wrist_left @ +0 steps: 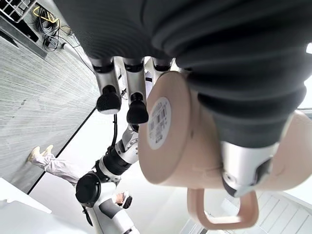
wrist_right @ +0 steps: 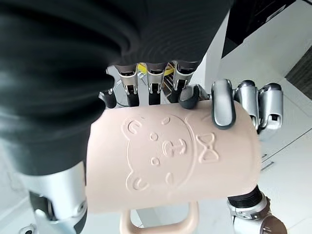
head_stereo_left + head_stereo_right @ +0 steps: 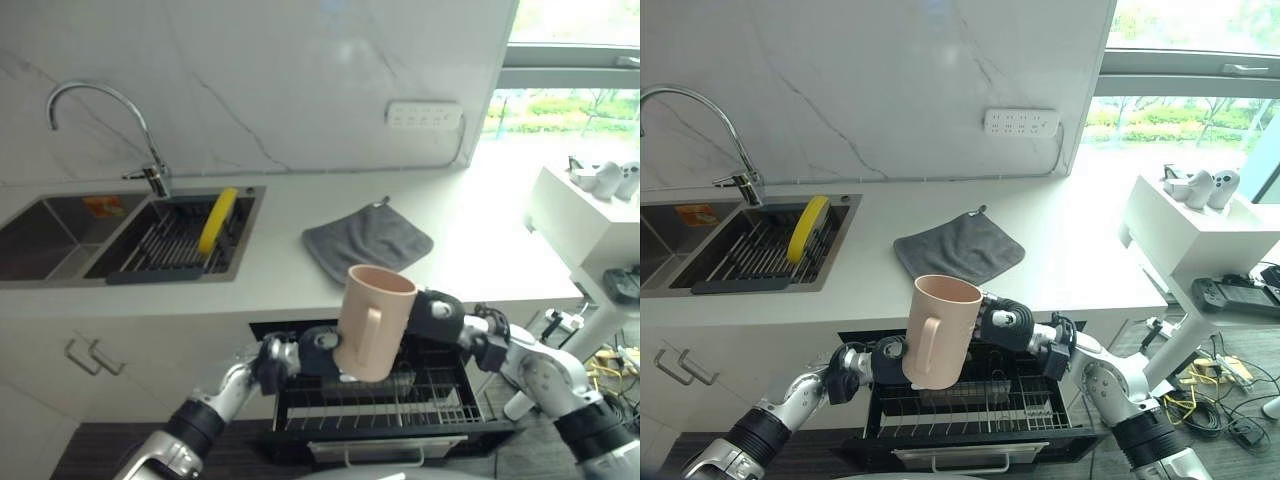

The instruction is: Place the dishes in the dishwasher.

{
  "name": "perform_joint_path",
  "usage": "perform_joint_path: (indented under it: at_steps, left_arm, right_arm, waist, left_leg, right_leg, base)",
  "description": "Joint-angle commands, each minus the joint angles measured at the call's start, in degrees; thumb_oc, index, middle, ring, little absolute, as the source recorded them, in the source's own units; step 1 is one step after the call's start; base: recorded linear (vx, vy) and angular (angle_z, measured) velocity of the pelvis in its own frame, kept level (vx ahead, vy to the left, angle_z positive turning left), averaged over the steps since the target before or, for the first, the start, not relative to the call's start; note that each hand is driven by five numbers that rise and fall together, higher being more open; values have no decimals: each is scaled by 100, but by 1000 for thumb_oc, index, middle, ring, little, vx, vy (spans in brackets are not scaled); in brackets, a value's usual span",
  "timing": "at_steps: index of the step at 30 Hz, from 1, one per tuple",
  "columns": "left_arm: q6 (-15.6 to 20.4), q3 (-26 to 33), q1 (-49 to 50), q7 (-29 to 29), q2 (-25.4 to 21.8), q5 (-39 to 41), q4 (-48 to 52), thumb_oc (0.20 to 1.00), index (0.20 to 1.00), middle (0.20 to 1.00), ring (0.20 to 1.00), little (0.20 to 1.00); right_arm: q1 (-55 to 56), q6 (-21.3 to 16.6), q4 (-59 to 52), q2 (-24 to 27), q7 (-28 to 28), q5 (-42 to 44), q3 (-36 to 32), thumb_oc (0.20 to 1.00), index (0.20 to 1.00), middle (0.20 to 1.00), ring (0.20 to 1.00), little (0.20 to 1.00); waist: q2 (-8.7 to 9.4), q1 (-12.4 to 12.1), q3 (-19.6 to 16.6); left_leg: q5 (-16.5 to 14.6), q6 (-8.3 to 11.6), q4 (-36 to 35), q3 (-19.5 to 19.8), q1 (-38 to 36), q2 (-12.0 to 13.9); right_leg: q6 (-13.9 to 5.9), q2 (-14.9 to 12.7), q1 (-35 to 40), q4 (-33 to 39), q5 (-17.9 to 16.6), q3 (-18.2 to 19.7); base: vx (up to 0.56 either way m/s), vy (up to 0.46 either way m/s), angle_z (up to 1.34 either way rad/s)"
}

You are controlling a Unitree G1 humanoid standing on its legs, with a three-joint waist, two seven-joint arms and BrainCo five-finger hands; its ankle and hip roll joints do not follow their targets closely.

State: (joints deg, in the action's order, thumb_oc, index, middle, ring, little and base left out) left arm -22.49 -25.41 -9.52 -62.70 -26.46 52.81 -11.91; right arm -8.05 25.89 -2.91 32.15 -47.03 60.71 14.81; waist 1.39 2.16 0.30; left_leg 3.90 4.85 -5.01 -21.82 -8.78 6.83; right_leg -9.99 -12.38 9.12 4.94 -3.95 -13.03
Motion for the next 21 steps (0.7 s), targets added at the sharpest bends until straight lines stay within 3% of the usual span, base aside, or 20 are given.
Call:
perform_joint_path:
  at_steps: [1, 8, 12, 21]
  left_arm:
    - [216, -121, -437, -59, -7, 372, 30, 200, 200, 200, 200, 200]
    - [184, -121, -438, -27, -11, 399, 49, 200, 200, 200, 200, 200]
    - [270, -173, -411, 55, -5, 396, 26, 200, 200, 200, 200, 200]
    - [380, -153, -432, 102, 111, 436, -68, 200, 200, 200, 200, 200]
  right_arm:
    - [-306, 13, -309, 58, -102, 121, -71, 1000, 1000, 1000, 1000, 1000]
    - [-244, -11, -314, 50, -246, -18, 17, 1000, 1000, 1000, 1000, 1000]
    - [-287, -344, -394, 47, 124, -66, 38, 1000, 1000, 1000, 1000, 1000]
    - [-366, -259, -656, 16, 183, -179, 74, 1000, 1000, 1000, 1000, 1000]
  waist:
    - [-31, -198, 61]
    - [-28, -208, 64]
    - [-39, -184, 64]
    - [-48, -158, 78]
  left_leg:
    - [-551, -98, 515, 469, -39, 52]
    - [-554, -104, 523, 478, -38, 47]
    - [-557, -108, 527, 474, -42, 47]
    - [-551, -104, 543, 455, -27, 59]
  right_leg:
    - [-35, -115, -231, -767, 425, -74]
    - [-31, -109, -228, -770, 425, -79]
    - [-25, -99, -229, -764, 430, -52]
    - [-22, -105, -245, -785, 438, -45]
  base:
    - [0, 0, 0]
    - [0, 0, 0]
    - [0, 0, 0]
    - [0, 0, 0]
